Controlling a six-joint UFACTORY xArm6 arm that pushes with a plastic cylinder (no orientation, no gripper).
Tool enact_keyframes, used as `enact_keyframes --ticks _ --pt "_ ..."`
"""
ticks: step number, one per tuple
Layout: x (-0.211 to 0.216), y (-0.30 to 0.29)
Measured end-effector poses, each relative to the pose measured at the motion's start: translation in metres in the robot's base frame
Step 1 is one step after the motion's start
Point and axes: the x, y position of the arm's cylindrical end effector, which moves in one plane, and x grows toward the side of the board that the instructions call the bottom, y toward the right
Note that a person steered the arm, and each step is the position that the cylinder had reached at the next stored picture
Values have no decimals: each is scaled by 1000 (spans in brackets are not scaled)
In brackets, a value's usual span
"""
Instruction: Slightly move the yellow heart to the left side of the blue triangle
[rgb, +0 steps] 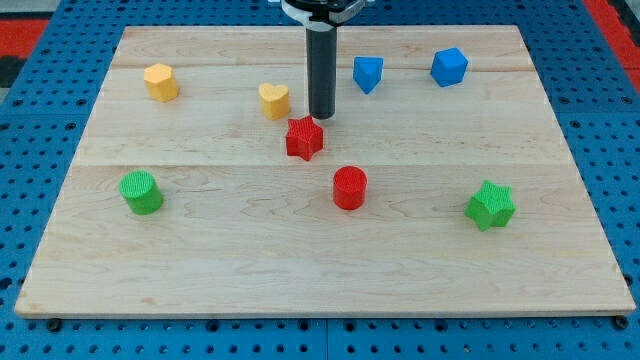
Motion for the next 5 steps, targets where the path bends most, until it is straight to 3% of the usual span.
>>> enact_keyframes --ticks 3,5 --pt "17 -8" --pt "11 -48"
